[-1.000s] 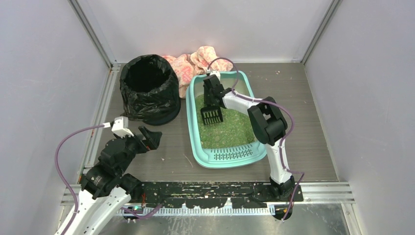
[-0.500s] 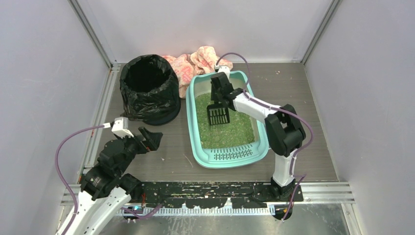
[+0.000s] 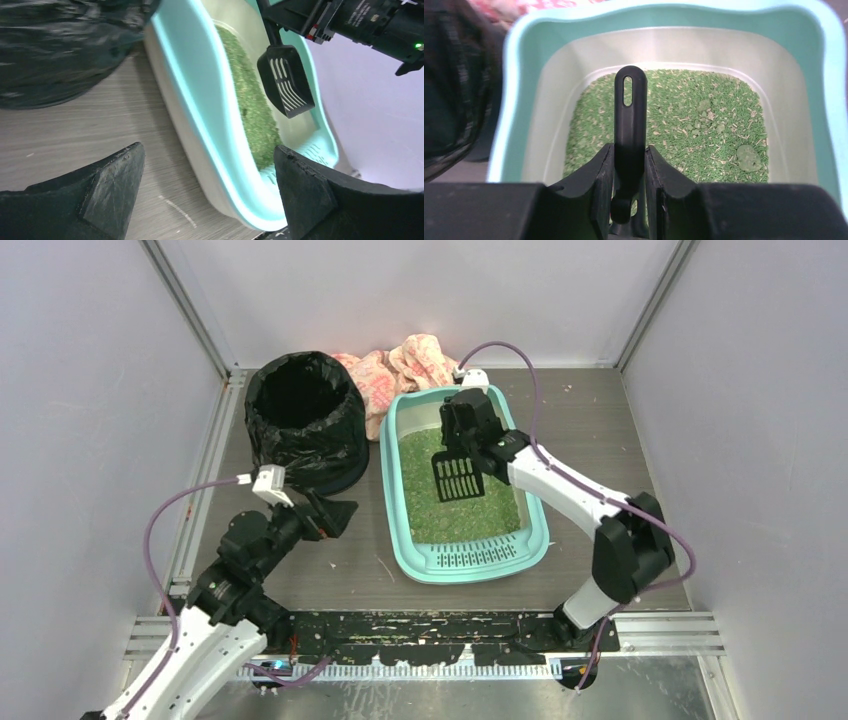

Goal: Clean the litter box

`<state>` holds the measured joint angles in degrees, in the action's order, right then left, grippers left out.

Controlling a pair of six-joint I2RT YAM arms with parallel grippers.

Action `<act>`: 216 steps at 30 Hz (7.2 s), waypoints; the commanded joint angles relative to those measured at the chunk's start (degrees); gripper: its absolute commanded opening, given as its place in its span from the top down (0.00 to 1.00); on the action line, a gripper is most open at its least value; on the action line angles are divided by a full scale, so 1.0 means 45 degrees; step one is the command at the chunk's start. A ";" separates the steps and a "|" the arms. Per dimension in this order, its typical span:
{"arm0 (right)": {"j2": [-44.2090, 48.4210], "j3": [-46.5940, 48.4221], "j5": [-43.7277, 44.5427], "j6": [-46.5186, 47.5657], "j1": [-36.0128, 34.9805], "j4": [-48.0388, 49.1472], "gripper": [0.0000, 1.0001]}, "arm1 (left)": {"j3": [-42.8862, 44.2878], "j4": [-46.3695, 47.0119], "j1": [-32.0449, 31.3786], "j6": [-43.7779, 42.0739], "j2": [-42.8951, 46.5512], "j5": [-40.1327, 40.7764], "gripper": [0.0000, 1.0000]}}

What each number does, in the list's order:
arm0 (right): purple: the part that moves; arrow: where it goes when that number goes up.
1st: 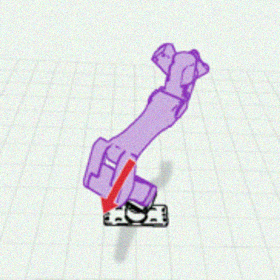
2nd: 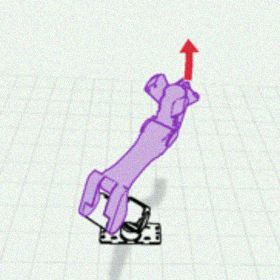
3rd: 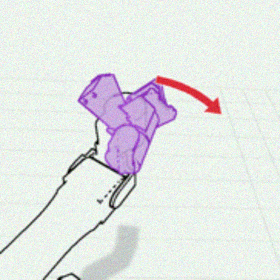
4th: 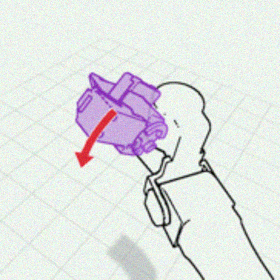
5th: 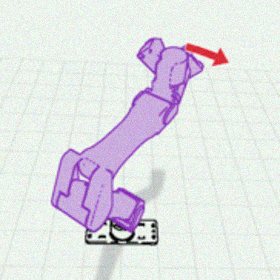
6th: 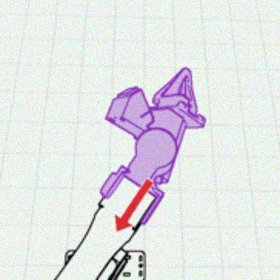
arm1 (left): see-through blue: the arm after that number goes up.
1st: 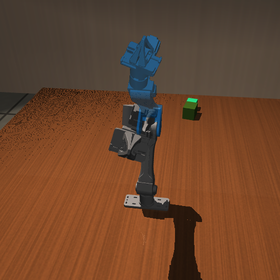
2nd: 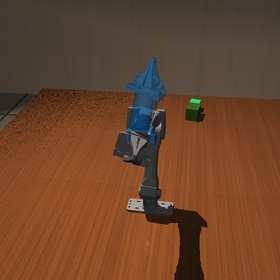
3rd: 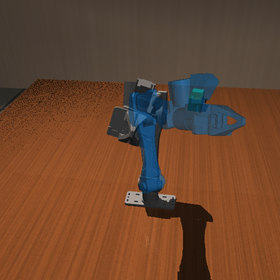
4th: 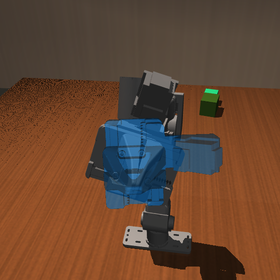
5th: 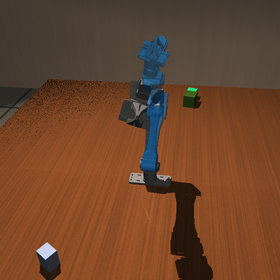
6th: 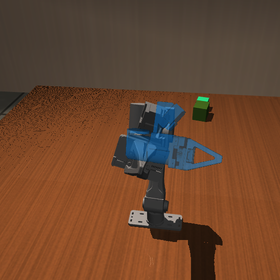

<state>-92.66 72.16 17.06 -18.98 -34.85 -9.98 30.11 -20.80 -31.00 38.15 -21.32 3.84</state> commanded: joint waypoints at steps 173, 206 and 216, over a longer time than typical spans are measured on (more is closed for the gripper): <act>1.0093 -0.5492 -1.0634 -0.6550 0.4100 0.8198 0.99 | -0.0967 0.9697 -0.3826 0.0172 -0.2897 -0.1916 0.10; 1.0315 -0.6957 -1.3513 -0.8855 0.6153 1.0770 0.99 | 0.1444 1.6331 -0.1918 0.4234 -0.9368 -0.5559 0.44; 1.0320 -0.7100 -1.3786 -0.8277 0.6143 0.9633 0.99 | 0.1938 1.6868 -0.2165 0.4587 -1.0132 -0.5834 0.59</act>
<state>-46.44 39.81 -43.90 -57.49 -7.31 33.17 35.75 49.87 -40.18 58.39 -66.87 -21.17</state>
